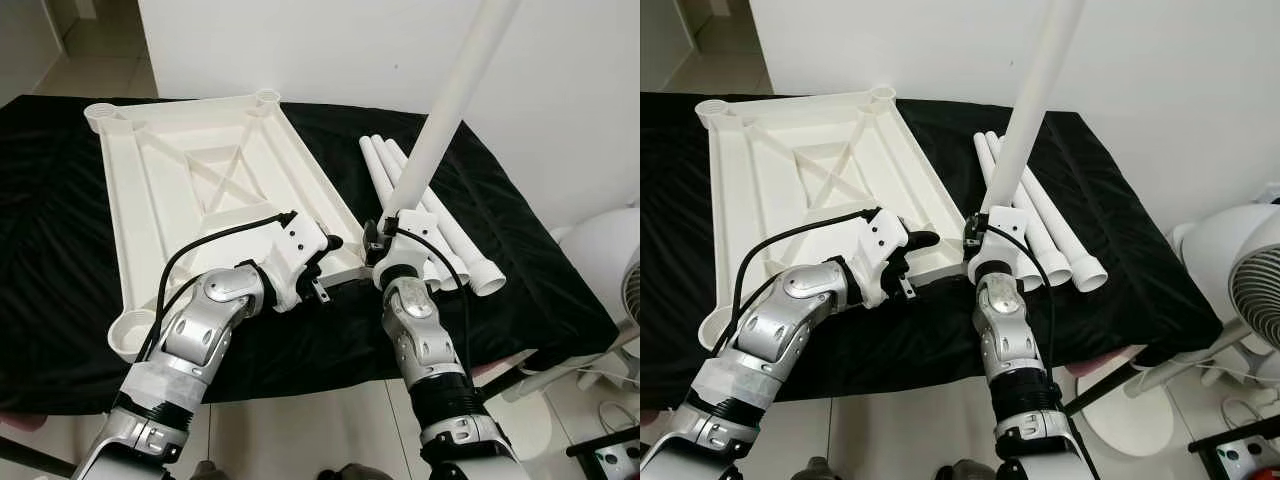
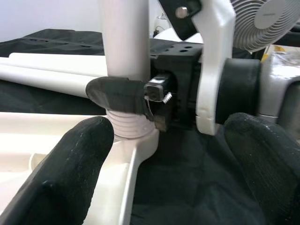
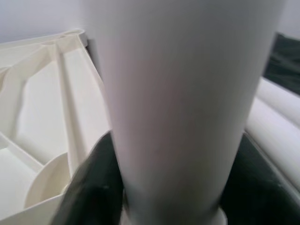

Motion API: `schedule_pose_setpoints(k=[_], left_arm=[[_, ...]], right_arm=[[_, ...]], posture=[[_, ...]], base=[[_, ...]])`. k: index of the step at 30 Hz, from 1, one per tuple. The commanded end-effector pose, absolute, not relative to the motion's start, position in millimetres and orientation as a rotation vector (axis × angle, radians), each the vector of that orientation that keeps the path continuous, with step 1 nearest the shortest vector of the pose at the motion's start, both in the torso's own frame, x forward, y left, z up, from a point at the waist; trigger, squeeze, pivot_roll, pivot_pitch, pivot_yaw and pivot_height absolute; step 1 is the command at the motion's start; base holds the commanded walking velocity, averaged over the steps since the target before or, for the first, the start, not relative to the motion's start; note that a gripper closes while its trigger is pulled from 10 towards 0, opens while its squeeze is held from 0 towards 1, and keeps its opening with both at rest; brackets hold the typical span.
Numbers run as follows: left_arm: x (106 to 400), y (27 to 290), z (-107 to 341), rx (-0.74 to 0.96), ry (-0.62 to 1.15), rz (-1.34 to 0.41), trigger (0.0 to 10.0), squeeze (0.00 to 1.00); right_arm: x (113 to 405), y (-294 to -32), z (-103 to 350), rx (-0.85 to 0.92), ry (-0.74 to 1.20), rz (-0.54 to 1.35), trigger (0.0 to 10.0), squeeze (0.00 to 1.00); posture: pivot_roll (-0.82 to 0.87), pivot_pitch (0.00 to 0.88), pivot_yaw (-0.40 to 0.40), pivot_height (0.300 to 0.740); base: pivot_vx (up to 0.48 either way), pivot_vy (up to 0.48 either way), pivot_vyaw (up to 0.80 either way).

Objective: Building children table

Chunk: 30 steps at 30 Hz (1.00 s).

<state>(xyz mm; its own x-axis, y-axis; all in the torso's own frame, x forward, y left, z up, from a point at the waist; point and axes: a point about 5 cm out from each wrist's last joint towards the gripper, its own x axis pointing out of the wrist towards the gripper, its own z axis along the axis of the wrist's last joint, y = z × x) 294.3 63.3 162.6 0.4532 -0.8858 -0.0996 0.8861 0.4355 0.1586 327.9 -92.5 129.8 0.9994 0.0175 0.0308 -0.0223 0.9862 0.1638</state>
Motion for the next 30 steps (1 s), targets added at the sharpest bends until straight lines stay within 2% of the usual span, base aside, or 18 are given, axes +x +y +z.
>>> schedule_pose_setpoints(k=[1, 2, 10, 12, 13, 14, 15, 22, 30], left_arm=[[293, 61, 162, 0.205, -0.002, -1.119, 10.0, 0.00], [293, 62, 162, 0.209, -0.002, -1.117, 10.0, 0.00], [293, 64, 162, 0.213, -0.002, -1.111, 10.0, 0.00], [294, 64, 162, 0.214, -0.005, -1.111, 10.0, 0.00], [294, 64, 162, 0.214, -0.005, -1.111, 10.0, 0.00], [294, 64, 162, 0.214, -0.005, -1.112, 10.0, 0.00], [294, 63, 162, 0.214, -0.006, -1.112, 10.0, 0.00], [294, 61, 163, 0.214, -0.007, -1.126, 10.0, 0.00], [293, 59, 162, 0.226, -0.003, -1.142, 10.0, 0.00]], right_arm=[[326, -84, 129, 0.197, -0.016, 0.057, 10.0, 0.92], [325, -85, 130, 0.207, -0.022, 0.059, 10.0, 1.00], [321, -93, 136, 0.221, -0.059, 0.062, 10.0, 1.00], [318, -112, 134, 0.183, -0.066, 0.074, 10.0, 1.00], [318, -112, 134, 0.183, -0.066, 0.074, 10.0, 1.00], [318, -118, 134, 0.165, -0.077, 0.088, 10.0, 0.78], [318, -124, 135, 0.145, -0.084, 0.122, 10.0, 0.00], [320, -146, 133, 0.018, -0.099, 0.263, 10.0, 0.00], [325, -147, 130, -0.084, -0.051, 0.525, 10.0, 0.00]], posture=[[0.07, 0.000, -0.096, 0.740], [0.07, 0.000, -0.095, 0.740], [0.07, 0.000, -0.096, 0.740], [0.07, 0.000, -0.096, 0.740], [0.07, 0.000, -0.096, 0.740], [0.07, 0.000, -0.092, 0.740], [0.07, 0.000, -0.089, 0.740], [0.06, 0.000, -0.080, 0.740], [0.06, 0.000, -0.074, 0.740]], base=[[0.000, 0.000, 0.00], [0.000, 0.000, 0.00], [0.000, 0.000, 0.00], [0.000, 0.000, 0.00], [0.000, 0.000, 0.00], [0.000, 0.000, 0.00], [0.000, 0.000, 0.00], [0.000, 0.000, 0.00], [0.000, 0.000, 0.00]])
